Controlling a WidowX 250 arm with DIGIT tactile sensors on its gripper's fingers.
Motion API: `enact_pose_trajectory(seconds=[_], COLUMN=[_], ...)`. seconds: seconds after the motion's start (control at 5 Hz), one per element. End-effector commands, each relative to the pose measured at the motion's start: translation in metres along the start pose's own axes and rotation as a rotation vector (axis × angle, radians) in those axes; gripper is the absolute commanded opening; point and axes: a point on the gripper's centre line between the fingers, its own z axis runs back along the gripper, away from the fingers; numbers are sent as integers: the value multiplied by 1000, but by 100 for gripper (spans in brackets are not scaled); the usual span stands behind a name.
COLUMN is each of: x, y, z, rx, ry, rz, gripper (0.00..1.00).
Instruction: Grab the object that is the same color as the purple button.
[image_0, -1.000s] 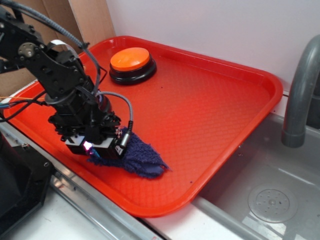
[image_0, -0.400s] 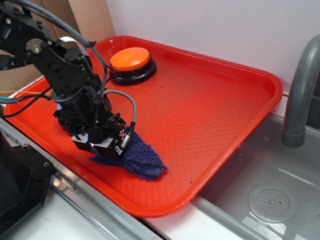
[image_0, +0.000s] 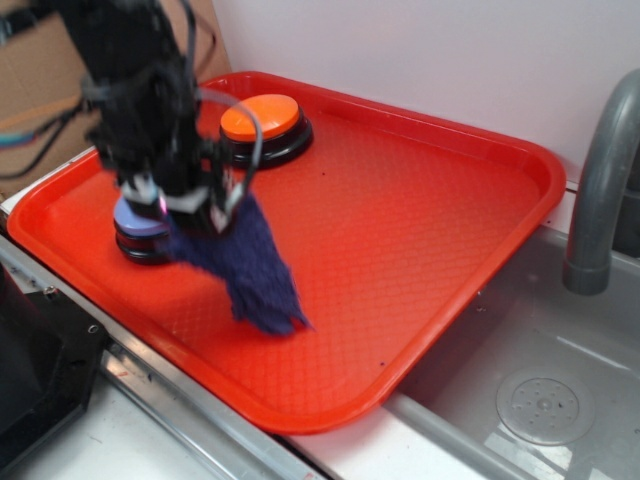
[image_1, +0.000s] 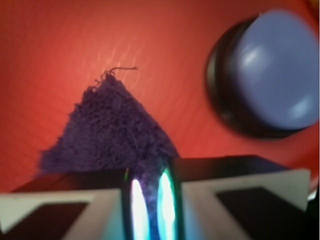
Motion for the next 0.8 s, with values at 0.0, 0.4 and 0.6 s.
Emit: enact_pose_trajectory(seconds=[0.0, 0.4, 0.6], x=[46, 78, 80], y=[-5, -8, -7], z=[80, 127, 119], rx=[-33, -4, 9], ry=[-33, -90, -30], rz=[-74, 0, 40], gripper=[0, 0, 0])
